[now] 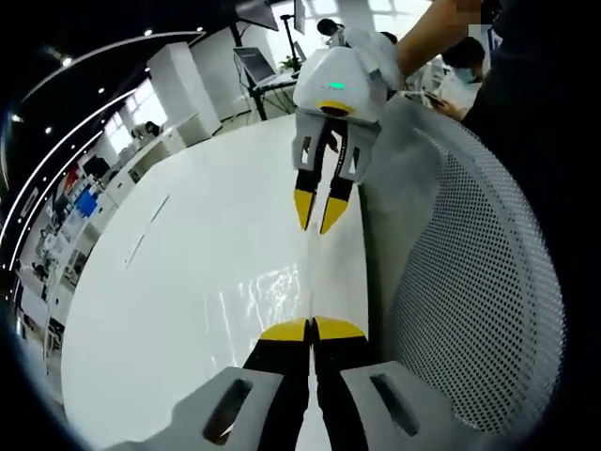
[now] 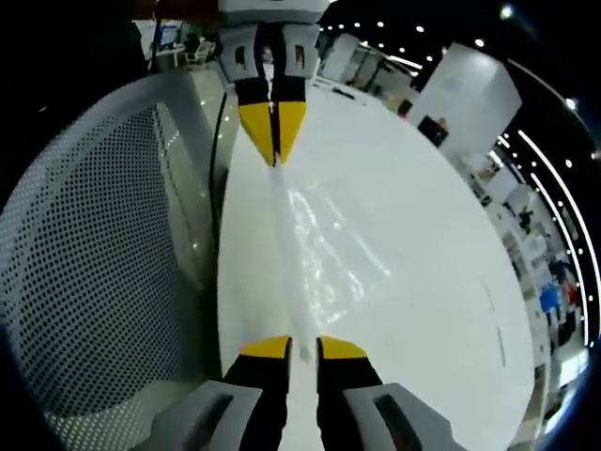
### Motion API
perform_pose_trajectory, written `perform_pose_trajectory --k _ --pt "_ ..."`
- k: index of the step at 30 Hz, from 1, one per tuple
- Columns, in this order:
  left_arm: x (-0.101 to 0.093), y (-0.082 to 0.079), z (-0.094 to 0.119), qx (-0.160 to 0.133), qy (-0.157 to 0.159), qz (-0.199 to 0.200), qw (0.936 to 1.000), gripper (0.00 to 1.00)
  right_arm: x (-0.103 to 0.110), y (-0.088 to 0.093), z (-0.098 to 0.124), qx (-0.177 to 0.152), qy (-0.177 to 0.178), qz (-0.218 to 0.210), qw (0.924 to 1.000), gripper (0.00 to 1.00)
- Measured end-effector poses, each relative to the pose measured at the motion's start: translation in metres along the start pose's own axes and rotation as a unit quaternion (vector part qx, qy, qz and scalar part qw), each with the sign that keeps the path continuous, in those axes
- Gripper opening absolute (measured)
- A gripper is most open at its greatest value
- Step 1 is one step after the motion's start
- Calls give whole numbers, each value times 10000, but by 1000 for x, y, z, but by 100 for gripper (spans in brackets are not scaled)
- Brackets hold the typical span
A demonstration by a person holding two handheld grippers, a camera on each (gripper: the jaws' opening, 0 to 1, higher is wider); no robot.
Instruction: Open the resealable bag by pulling the two sides of the seal apart until the entire bag opening is separated and visibly accessible.
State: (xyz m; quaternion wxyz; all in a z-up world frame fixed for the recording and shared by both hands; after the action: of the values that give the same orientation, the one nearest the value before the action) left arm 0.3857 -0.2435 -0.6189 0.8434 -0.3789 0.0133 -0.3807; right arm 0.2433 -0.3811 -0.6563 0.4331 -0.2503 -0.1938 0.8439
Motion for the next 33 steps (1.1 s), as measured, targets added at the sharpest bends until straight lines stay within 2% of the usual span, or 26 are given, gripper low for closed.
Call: perform_pose_trajectory --k 8,22,30,33 --pt "1 -1 1 21 -44 -29 10000 0 7 -15 0 -194 -112 98 9997 4" --pt "0 -6 1 -19 -23 -266 9996 0 17 -30 -17 -270 -295 305 9987 0" --pt "-1 0 1 115 3 -230 9997 0 18 -33 -17 -249 -318 404 9984 0" --pt "-2 4 1 248 64 -211 9994 0 19 -34 -17 -259 -320 432 9982 0"
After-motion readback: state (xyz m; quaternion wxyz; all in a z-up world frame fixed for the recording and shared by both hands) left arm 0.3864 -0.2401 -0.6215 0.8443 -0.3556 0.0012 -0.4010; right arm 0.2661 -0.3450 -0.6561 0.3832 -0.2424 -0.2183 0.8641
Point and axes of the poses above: the point that each gripper's makers call its tool centre point, and the gripper's own axes: z roughly backward along the fingers, x roughly to its left, y roughly out of its underside, the point moved 9 cm from there along z, roughly backward along the fingers, and after that the axes turned 4 degrees about -z, right-handed, at the moved point
